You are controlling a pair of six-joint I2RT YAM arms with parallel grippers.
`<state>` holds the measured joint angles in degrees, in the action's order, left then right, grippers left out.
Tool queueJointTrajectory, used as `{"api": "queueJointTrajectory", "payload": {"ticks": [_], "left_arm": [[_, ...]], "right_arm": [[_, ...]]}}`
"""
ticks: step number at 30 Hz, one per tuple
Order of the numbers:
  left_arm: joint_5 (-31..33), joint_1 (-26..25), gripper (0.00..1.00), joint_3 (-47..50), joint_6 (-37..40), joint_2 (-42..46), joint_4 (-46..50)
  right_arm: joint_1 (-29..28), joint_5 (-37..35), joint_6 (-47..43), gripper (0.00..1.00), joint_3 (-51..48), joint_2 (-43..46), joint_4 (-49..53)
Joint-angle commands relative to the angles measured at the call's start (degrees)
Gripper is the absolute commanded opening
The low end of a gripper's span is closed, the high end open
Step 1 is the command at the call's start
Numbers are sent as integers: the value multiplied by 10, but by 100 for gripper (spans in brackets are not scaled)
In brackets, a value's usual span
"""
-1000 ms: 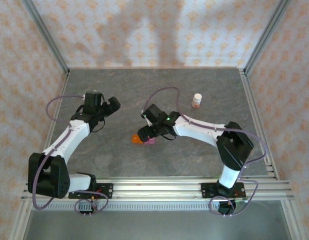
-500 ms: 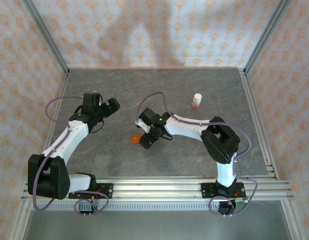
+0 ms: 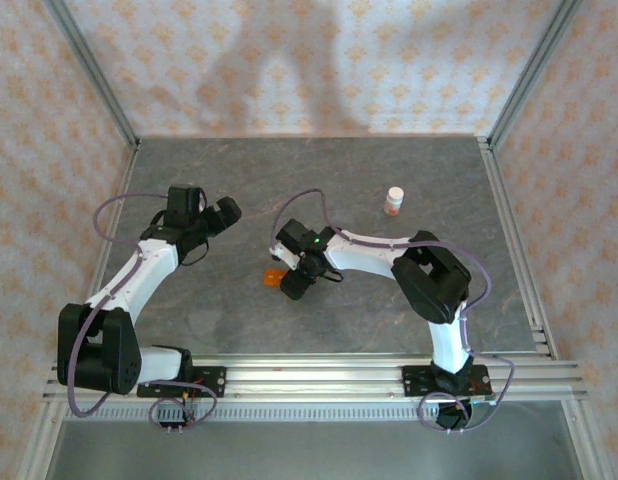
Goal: Sort the pills into containers
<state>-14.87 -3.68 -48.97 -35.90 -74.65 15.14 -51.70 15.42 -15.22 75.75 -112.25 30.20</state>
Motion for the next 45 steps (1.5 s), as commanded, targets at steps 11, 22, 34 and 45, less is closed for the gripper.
{"api": "queueJointTrajectory", "payload": {"ticks": [11, 22, 34, 45], "left_arm": [[-15, 7, 100, 7, -12, -9, -23], [-18, 7, 100, 13, -15, -9, -29], [-19, 7, 100, 15, -27, -9, -30], [-33, 7, 100, 8, -72, -14, 16]], "right_arm": [[-6, -39, 31, 47, -18, 5, -29], [-6, -72, 103, 47, -38, 15, -57], [-6, -110, 121, 55, -19, 4, -72], [-6, -100, 133, 35, -33, 17, -83]]}}
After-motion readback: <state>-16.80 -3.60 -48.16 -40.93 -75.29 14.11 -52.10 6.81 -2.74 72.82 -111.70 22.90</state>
